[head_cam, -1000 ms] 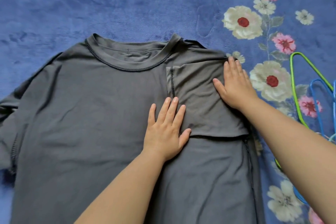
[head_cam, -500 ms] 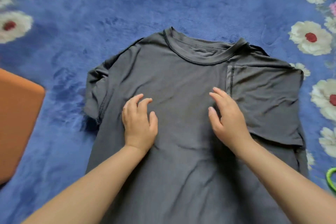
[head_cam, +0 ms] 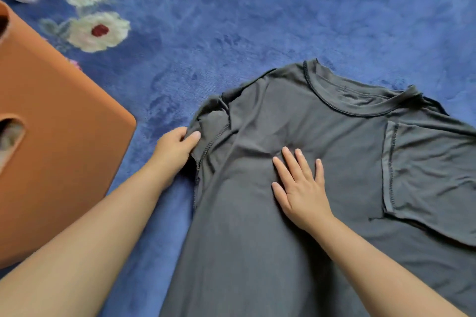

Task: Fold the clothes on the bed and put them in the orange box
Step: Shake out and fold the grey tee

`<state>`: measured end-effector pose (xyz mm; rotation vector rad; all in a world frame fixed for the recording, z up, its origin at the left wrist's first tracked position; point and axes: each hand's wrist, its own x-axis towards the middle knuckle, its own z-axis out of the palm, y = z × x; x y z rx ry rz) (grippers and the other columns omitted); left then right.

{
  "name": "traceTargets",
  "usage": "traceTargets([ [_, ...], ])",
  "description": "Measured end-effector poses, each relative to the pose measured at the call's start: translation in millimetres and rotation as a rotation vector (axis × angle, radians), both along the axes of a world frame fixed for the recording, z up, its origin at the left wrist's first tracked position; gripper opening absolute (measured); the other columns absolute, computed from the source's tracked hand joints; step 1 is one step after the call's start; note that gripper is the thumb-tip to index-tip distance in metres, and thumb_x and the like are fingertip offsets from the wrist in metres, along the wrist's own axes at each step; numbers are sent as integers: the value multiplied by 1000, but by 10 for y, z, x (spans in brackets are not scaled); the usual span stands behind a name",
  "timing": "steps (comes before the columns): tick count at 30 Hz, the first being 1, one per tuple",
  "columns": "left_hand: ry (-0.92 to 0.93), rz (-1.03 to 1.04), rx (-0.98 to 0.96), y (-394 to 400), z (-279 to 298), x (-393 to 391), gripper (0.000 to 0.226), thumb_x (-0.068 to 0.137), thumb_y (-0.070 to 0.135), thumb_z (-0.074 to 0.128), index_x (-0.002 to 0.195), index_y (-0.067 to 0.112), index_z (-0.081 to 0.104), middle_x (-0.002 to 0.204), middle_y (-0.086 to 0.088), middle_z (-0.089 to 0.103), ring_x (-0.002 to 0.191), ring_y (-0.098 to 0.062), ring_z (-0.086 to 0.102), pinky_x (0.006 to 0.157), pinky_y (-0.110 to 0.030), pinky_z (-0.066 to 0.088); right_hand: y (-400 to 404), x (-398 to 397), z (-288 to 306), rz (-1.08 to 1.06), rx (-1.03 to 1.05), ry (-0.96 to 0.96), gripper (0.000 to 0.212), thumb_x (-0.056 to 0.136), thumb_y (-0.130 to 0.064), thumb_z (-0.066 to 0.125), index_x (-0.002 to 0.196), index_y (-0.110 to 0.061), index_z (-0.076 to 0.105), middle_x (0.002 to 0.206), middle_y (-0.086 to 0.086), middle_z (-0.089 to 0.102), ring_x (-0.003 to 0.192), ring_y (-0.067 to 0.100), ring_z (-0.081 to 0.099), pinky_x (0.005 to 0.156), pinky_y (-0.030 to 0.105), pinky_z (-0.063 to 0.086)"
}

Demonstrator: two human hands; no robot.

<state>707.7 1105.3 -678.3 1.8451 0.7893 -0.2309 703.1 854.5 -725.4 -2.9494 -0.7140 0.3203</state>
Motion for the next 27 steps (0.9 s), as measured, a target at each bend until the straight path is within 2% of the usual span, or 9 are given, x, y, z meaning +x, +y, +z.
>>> traceTargets([
  [2, -119, 207, -87, 47, 97, 96, 19, 84, 20, 58, 70, 15, 47, 72, -6, 47, 71, -18, 43, 66, -32, 36, -2, 25, 49, -23, 2, 74, 60, 84, -45, 28, 131, -16, 52, 143, 7, 45, 133, 24, 28, 105, 45, 9],
  [4, -223, 288, 0, 139, 247, 223, 34, 89, -4, 45, 69, 23, 36, 66, 0, 36, 60, -12, 33, 57, -24, 28, 0, 60, 96, -70, 45, 158, 79, 76, -56, 5, 145, -26, 30, 156, -4, 15, 144, 18, 7, 111, 39, -6],
  [6, -287, 354, 88, 225, 335, 291, 36, 91, -3, 39, 70, 25, 33, 65, 1, 32, 56, -9, 28, 51, -20, 25, -32, 70, 169, -107, 59, 302, 90, 64, -59, -10, 147, -33, 13, 156, -12, -5, 144, 11, -9, 112, 36, -14],
  [9, -341, 450, 211, 294, 456, 345, 29, 93, 3, 37, 78, 27, 36, 69, 4, 35, 56, -7, 32, 48, -15, 28, -45, 105, 230, -88, 50, 332, 93, 60, -59, -13, 147, -35, 7, 156, -13, -9, 144, 11, -12, 109, 32, -14],
  [16, -278, -32, 692, 343, 780, 562, 26, 94, 5, 41, 118, 2, 50, 111, -21, 56, 105, -34, 49, 82, -30, 30, -46, 105, 214, -57, 68, 360, 91, 62, -59, -11, 147, -34, 9, 153, -16, -12, 140, 5, -18, 110, 34, -15],
  [19, -190, -288, 780, 184, 921, 633, 25, 91, 7, 50, 115, 4, 54, 107, -20, 60, 103, -36, 52, 80, -33, 31, -85, 144, 251, -126, 317, 469, 58, 90, -48, 21, 143, -26, 31, 145, -22, 3, 132, -6, -5, 113, 32, -8],
  [22, -234, -576, 461, -192, 996, 680, 30, 85, 9, 61, 113, 19, 54, 107, -6, 60, 81, -22, 56, 70, -19, 37, -338, 276, 433, -573, 925, 573, 25, 94, 0, 48, 96, -17, 66, 107, -11, 67, 103, -13, 54, 98, 16, 36],
  [24, -82, -765, -62, -427, 1035, 661, 41, 86, 7, 62, 112, 34, 45, 113, 6, 55, 82, -3, 56, 74, -8, 43, -655, 342, 552, -775, 1196, 569, 7, 82, -22, 69, 75, -22, 71, 68, -9, 72, 68, -3, 66, 70, 10, 50],
  [27, -98, -762, -314, -539, 876, 620, 29, 88, 7, 60, 104, 30, 53, 103, 16, 61, 85, 6, 60, 75, -7, 47, -1041, 415, 615, -831, 1257, 548, 57, 24, -72, 78, 64, -32, 74, 62, -3, 71, 56, 6, 67, 59, 12, 53],
])
